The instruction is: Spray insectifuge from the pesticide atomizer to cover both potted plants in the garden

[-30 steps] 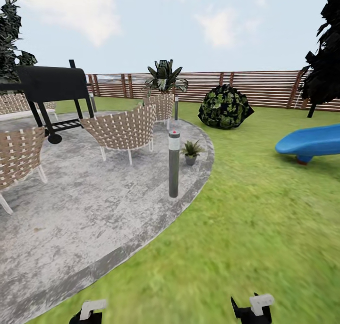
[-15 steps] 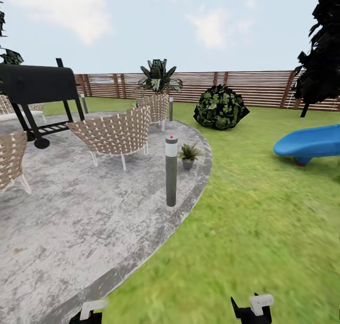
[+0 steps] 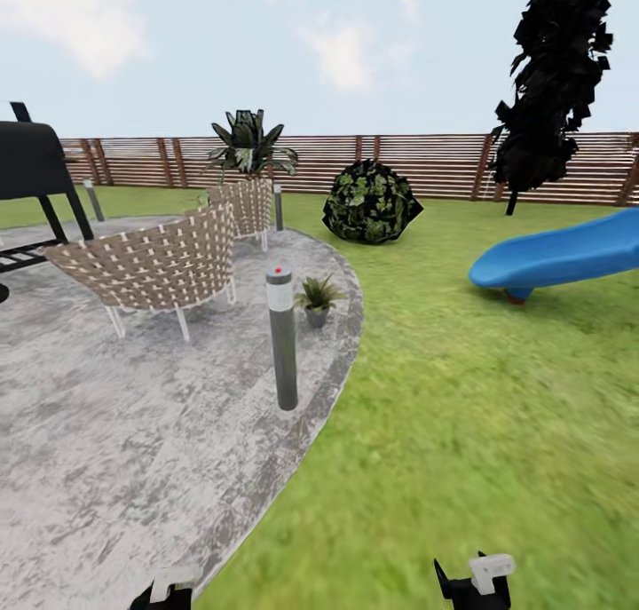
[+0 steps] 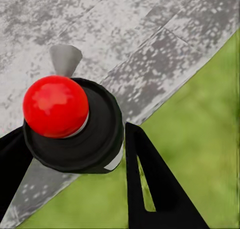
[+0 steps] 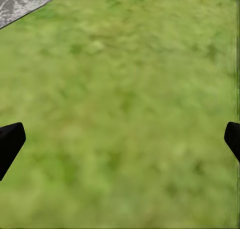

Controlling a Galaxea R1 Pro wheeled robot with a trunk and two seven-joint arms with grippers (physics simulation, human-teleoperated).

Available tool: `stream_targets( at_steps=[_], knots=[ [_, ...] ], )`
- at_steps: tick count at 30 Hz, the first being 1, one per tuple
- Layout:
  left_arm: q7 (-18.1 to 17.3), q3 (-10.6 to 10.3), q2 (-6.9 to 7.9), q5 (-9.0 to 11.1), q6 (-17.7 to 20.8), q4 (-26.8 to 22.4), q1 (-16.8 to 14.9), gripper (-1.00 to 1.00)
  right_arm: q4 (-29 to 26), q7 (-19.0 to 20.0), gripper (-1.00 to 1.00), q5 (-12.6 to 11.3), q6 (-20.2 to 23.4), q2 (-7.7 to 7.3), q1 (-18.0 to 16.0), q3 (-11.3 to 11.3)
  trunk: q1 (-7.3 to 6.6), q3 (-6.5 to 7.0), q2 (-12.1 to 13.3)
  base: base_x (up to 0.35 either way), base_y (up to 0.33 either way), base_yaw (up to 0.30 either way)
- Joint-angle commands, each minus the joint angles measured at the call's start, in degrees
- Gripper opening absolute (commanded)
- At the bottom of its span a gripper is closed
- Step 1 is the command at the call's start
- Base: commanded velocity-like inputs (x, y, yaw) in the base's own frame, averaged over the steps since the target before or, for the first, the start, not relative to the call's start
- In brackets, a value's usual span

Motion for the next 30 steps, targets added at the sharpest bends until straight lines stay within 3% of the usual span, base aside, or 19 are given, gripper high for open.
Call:
stream_targets(
  at_steps=[1, 30],
  knots=[
    [0.2, 0.3, 0.0, -0.6, -0.2, 0.1, 0.0, -1.0, 0.1, 0.5, 1.0, -0.6, -0.2, -0.01, -0.1, 0.2, 0.02, -0.05, 0.0, 0.339, 0.0, -0.3],
    [0.2, 0.3, 0.0, -0.6, -0.2, 0.1, 0.0, -1.0, 0.1, 0.5, 1.0, -0.6, -0.2, -0.01, -0.1, 0.2, 0.02, -0.05, 0.0, 0.34, 0.0, -0.3]
  ],
)
